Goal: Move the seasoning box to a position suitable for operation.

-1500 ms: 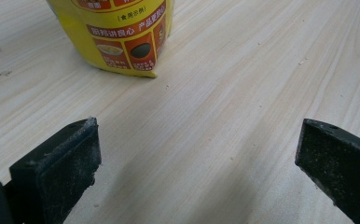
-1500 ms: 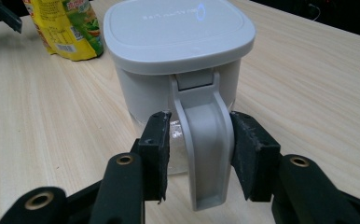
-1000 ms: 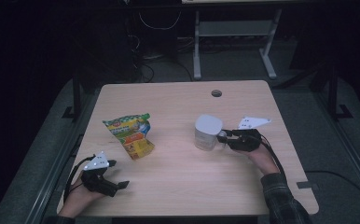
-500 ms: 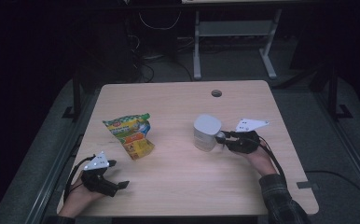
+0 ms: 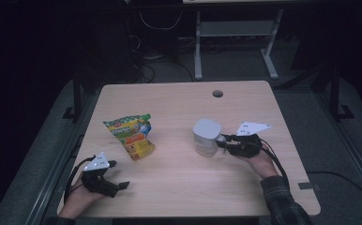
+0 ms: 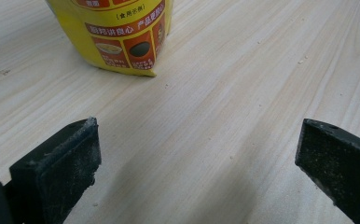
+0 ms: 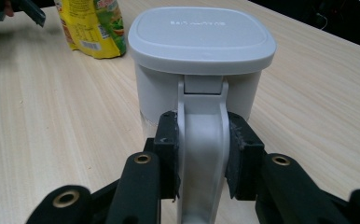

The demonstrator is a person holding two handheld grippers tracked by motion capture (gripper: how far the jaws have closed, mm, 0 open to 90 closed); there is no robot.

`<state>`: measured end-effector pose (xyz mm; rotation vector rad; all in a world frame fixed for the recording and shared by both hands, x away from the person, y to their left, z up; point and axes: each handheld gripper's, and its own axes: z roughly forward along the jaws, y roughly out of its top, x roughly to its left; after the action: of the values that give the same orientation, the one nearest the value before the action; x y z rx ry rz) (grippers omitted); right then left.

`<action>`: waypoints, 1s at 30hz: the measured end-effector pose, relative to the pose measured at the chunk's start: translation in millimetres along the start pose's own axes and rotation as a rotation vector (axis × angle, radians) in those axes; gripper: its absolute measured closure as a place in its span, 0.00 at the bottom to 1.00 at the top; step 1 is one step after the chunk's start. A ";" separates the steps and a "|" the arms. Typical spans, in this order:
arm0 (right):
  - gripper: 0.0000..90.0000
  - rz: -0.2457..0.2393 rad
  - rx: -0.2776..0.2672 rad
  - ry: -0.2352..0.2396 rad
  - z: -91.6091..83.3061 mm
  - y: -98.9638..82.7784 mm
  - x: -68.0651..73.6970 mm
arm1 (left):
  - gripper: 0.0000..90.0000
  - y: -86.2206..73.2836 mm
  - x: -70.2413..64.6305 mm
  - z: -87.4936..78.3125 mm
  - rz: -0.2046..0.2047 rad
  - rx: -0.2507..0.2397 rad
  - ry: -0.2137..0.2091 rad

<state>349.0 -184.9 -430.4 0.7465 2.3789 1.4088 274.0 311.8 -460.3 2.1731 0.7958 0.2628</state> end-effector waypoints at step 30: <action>0.76 -0.031 -0.013 0.063 -11.5 0.9 42.9 | 0.00 -0.3 -1.0 -0.5 -0.006 -0.014 -0.002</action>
<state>308.2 -169.0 -422.9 0.6679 2.4152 1.4551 272.9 311.6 -460.1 2.1573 0.7967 0.2622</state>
